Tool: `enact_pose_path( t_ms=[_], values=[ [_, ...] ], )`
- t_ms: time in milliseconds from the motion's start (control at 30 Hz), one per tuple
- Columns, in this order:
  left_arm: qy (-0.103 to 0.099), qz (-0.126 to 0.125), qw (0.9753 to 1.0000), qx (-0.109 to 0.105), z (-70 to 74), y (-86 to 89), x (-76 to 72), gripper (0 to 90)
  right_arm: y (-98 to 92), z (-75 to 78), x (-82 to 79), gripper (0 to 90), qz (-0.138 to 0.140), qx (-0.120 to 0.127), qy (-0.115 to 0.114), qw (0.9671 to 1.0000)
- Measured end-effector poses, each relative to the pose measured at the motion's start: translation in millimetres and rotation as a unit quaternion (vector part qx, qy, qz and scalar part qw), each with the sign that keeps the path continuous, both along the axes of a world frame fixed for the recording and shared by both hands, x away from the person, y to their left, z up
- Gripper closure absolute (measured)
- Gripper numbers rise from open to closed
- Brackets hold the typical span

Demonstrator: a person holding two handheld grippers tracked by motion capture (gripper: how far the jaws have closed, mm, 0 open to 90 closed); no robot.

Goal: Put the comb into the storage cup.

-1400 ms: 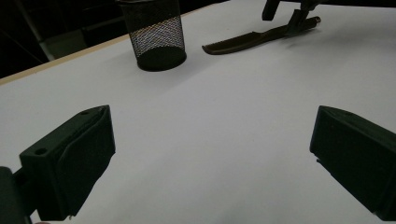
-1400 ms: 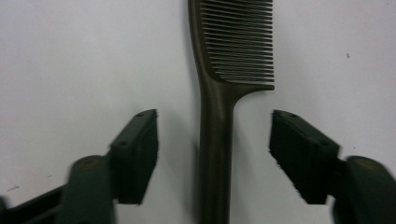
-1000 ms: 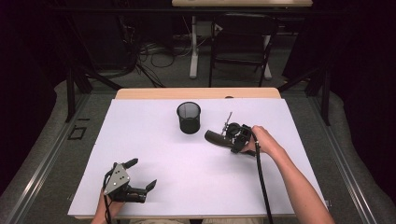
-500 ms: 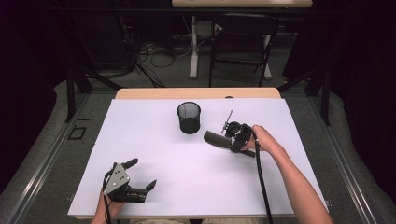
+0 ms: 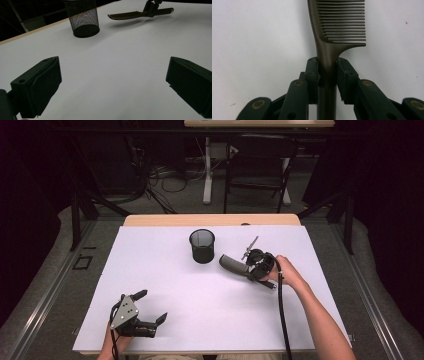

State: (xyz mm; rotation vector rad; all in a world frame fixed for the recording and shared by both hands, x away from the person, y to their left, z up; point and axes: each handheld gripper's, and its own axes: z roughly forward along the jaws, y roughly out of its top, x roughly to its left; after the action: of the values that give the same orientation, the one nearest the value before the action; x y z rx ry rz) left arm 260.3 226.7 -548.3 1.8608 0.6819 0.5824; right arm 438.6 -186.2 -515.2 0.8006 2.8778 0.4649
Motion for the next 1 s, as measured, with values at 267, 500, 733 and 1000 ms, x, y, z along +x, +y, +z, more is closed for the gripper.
enact_pose_path(
  t_ms=[267,500,733,1000],
  values=[
    [0.0,-0.001,1.0,0.002,0.0,0.0,-0.1,0.0,-9.3,0.9,-10.1,72.5,-0.007,0.033,-0.019,0.9993],
    [0.001,0.001,1.0,0.003,-0.6,-0.3,0.4,0.0,-17.4,2.6,-17.8,72.5,-0.021,0.057,-0.038,0.9974],
    [0.001,0.003,1.0,0.002,-0.8,0.4,0.3,0.0,-23.6,7.7,-27.1,72.5,-0.028,0.093,-0.071,0.9927],
    [0.002,0.003,1.0,-0.001,-0.9,0.3,0.2,0.0,-22.7,11.8,-35.2,72.5,-0.029,0.109,-0.094,0.9892]
  ],
)
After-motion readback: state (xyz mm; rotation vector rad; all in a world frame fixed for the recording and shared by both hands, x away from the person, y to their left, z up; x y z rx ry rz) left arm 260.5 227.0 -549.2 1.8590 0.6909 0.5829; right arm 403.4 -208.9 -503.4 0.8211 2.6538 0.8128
